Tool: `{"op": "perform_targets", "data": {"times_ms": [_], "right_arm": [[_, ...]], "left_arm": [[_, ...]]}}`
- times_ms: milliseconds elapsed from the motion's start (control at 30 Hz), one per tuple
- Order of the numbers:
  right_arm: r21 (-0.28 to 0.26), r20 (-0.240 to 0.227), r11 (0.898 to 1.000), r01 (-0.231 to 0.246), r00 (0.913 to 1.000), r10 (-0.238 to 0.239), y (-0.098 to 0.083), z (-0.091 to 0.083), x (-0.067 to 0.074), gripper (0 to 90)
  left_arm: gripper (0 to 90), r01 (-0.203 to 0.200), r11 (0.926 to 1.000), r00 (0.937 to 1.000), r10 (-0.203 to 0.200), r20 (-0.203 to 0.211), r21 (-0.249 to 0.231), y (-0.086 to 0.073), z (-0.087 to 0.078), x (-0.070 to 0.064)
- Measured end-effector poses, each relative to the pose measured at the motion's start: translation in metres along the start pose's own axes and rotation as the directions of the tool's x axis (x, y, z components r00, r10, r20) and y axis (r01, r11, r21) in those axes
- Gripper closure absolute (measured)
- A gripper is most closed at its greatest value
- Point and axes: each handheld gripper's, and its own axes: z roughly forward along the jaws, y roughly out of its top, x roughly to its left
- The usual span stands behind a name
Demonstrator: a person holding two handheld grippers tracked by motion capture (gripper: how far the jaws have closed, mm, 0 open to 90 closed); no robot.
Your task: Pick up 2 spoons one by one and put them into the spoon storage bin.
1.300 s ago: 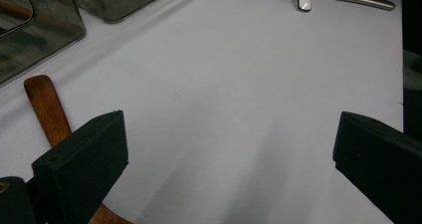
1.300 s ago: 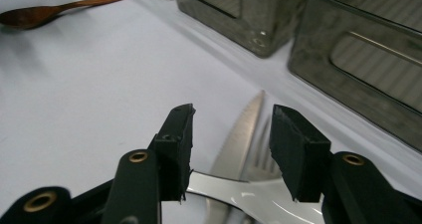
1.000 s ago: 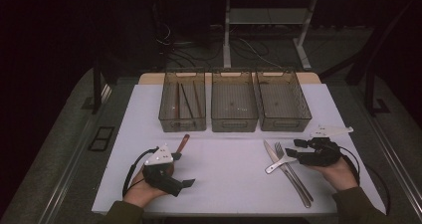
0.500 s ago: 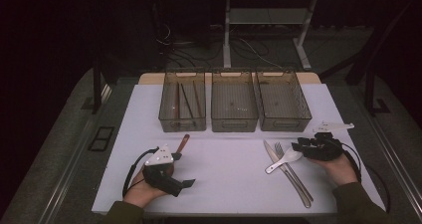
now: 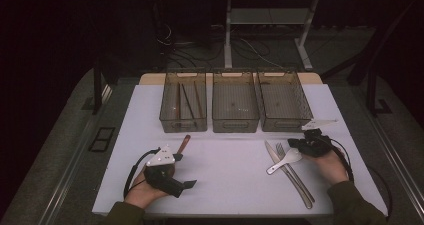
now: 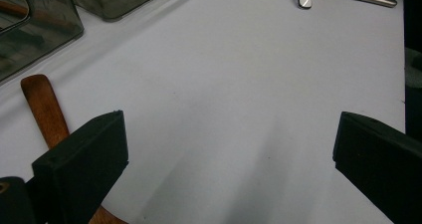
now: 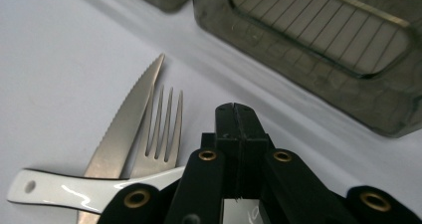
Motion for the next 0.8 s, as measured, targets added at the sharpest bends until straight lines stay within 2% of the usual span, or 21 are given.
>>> {"op": "perform_targets", "data": {"times_ms": [167, 467, 800], "right_arm": [[0.024, 0.016, 0.999, 0.022, 0.9996, -0.022, -0.001, 0.002, 0.001, 89.9], [0.055, 0.032, 0.998, 0.018, 0.9993, -0.02, -0.005, -0.004, -0.001, 89.9], [0.048, 0.026, 0.999, 0.009, 0.9996, -0.01, -0.01, -0.013, -0.003, 89.2]], "left_arm": [[0.5, -0.001, 1.0, 1.0, 0.001, -0.001, 0.0, 0.0, 0.0, 0.0], [0.5, -0.001, 1.0, 1.0, 0.001, 0.0, -0.002, 0.0, -0.001, 0.0], [0.5, -0.001, 1.0, 1.0, 0.001, 0.0, -0.002, 0.0, -0.001, 0.0]]}}
